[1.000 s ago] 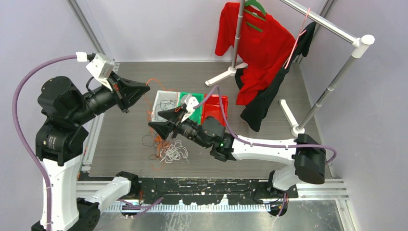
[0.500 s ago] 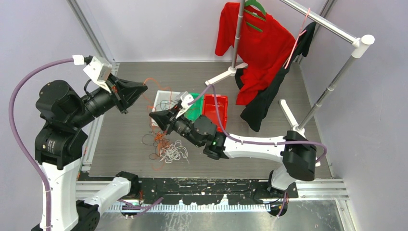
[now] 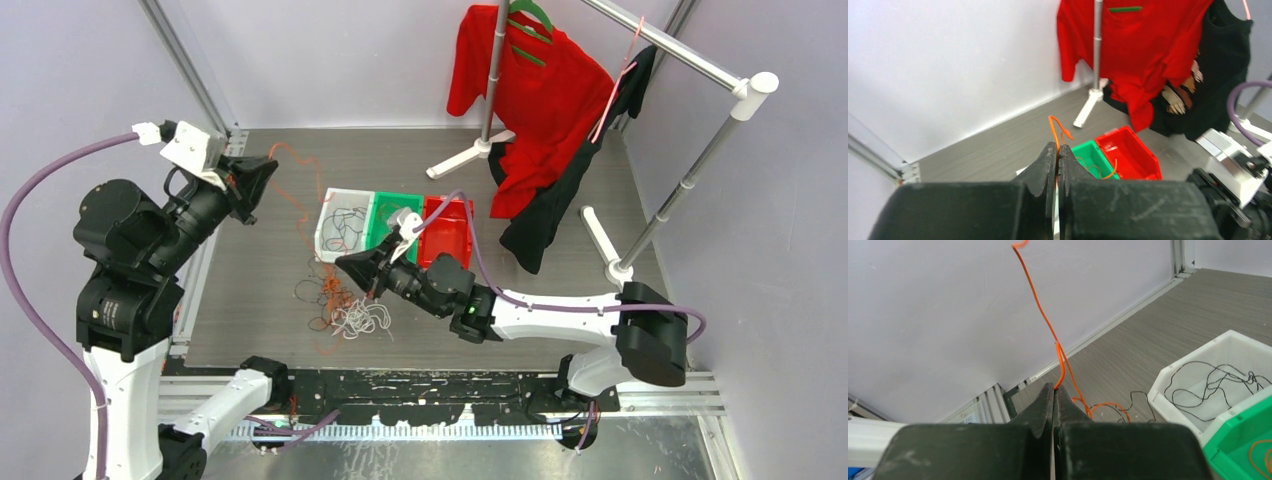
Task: Untangle the cables
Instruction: Untie the cable.
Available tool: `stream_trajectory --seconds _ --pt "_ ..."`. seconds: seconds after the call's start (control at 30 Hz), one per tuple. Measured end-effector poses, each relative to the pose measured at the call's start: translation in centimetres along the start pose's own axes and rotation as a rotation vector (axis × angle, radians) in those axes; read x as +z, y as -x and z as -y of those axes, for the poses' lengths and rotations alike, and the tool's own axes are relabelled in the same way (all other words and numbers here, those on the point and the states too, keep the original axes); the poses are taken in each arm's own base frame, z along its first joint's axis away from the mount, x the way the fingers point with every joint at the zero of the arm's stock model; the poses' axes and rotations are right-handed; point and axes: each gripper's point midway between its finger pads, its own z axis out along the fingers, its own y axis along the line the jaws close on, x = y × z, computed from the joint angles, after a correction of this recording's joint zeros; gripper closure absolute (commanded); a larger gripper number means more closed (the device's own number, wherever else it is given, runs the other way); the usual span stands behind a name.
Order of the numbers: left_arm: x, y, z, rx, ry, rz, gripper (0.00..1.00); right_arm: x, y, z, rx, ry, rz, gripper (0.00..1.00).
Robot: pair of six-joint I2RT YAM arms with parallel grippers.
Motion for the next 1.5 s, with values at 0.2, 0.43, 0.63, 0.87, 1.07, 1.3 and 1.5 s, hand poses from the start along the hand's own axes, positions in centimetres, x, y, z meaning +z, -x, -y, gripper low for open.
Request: stream_trajectory --seconds 0.2,0.43,0.63,0.87,1.07,1.3,1.5 --pt "-0.5 2.1 -2.0 0.068 0.107 0.088 1.00 -2.2 -1.3 1.2 0.007 -0.030 -0.049 0.99" --pt "-0.9 6.4 -3.2 0.178 0.166 0.194 1.00 -5.5 -3.8 5.2 -0.017 -0.142 -0.119 0.99" --pt "-2.2 12.3 -3.4 0.250 0.189 0.343 1.00 -9.1 -7.6 8.8 -0.051 -0.270 -0.250 0.99" --pt "-4.5 17.4 -3.6 0.331 0.243 0.512 1.00 -11.5 -10.1 11.4 -0.073 -0.404 -0.360 0.79" --pt "-5.2 18.7 -2.4 0.328 0.193 0.567 1.00 -12.5 -8.4 11.9 -0.142 -0.440 -0.371 0.44" --pt "-4.0 17.1 0.4 0.250 0.014 0.523 1.00 -7.4 -0.4 4.6 -0.147 -0.158 -0.230 0.24" --pt "-2.5 15.3 1.5 0.176 -0.071 0.459 1.00 -1.8 2.9 -1.1 -0.164 0.087 -0.129 0.23"
